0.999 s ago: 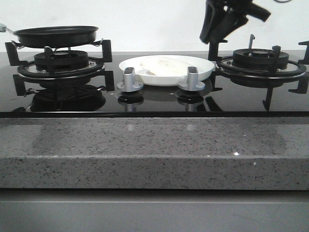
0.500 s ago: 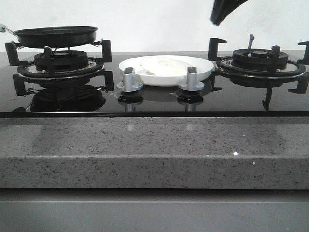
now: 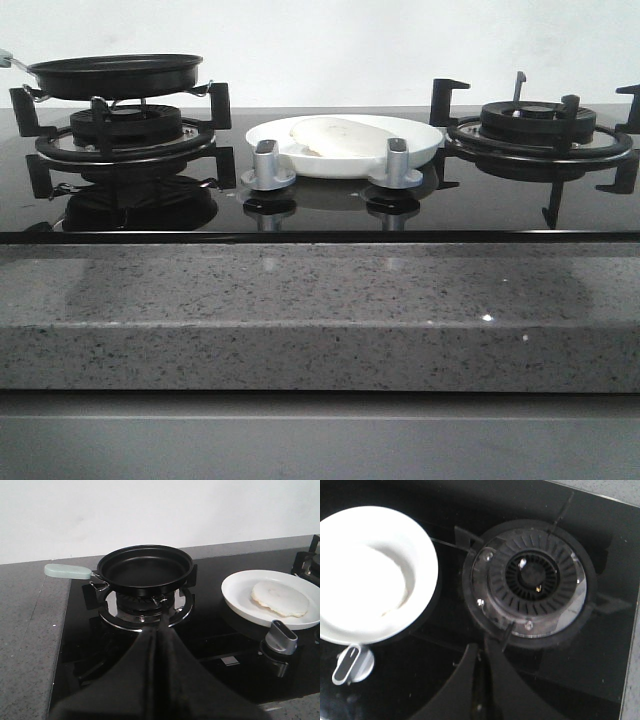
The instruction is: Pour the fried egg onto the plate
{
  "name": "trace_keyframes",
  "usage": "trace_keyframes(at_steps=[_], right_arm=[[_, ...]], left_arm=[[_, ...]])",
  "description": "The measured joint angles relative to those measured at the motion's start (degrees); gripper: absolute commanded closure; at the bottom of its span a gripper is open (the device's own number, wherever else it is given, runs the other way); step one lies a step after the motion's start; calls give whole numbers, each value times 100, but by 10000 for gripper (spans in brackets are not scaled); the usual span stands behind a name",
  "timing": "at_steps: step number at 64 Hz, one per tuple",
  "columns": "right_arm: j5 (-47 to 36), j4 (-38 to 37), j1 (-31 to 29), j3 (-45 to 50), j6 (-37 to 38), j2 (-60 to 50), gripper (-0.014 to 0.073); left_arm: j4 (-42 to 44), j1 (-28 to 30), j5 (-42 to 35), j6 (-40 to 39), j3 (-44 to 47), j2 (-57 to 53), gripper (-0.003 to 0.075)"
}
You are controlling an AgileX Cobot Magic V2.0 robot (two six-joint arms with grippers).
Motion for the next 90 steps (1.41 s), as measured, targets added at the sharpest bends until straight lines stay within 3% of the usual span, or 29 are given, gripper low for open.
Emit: trace_keyframes(at_steps=[32, 58, 72, 90], right_arm=[[-2331, -2, 0, 4593, 0, -3687, 658], [-3576, -12, 0, 7035, 0, -6348, 661], [-3753, -1, 0, 7718, 0, -7462, 661], [-3753, 11, 0, 7751, 16, -7616, 661]], left_arm=[[0, 0, 0, 0, 0, 0, 739], [0, 0, 0, 0, 0, 0, 739], [0, 0, 0, 0, 0, 0, 739], [0, 0, 0, 0, 0, 0, 739]])
